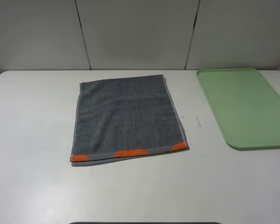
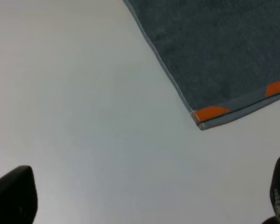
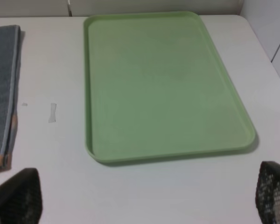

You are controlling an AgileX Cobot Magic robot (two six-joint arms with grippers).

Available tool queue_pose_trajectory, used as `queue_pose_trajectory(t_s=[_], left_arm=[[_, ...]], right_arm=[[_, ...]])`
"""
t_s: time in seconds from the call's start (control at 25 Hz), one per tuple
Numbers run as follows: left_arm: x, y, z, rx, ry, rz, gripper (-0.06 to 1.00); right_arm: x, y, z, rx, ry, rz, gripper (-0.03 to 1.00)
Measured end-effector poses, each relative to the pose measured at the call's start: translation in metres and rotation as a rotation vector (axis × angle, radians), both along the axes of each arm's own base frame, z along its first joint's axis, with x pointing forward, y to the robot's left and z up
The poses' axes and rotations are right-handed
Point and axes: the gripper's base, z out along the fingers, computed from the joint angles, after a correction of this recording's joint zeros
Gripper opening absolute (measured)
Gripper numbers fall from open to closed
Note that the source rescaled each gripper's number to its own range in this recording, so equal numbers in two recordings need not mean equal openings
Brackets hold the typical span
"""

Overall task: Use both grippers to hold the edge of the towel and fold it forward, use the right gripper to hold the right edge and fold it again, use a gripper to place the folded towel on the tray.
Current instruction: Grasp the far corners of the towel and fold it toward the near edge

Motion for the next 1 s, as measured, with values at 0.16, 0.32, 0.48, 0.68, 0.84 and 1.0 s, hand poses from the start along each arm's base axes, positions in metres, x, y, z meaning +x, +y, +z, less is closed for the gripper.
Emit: queue_pose_trajectory(t_s=[0.16,0.32,0.48,0.68,0.84,1.0], left_arm=[[0.0000,0.0000,0.0000,0.000,0.000,0.000,1.00],[0.0000,0.0000,0.0000,0.000,0.000,0.000,1.00],[0.0000,0.0000,0.0000,0.000,0.000,0.000,1.00],[0.0000,0.0000,0.0000,0.000,0.000,0.000,1.00],[0.0000,0.0000,0.0000,0.000,0.000,0.000,1.00],[0.0000,0.0000,0.0000,0.000,0.000,0.000,1.00]], right_arm=[[0.0000,0.0000,0.0000,0.000,0.000,0.000,1.00],[0.0000,0.0000,0.0000,0.000,0.000,0.000,1.00],[0.0000,0.0000,0.0000,0.000,0.000,0.000,1.00],[0.0000,0.0000,0.0000,0.000,0.000,0.000,1.00],[0.0000,0.0000,0.0000,0.000,0.000,0.000,1.00],[0.0000,0.0000,0.0000,0.000,0.000,0.000,1.00]])
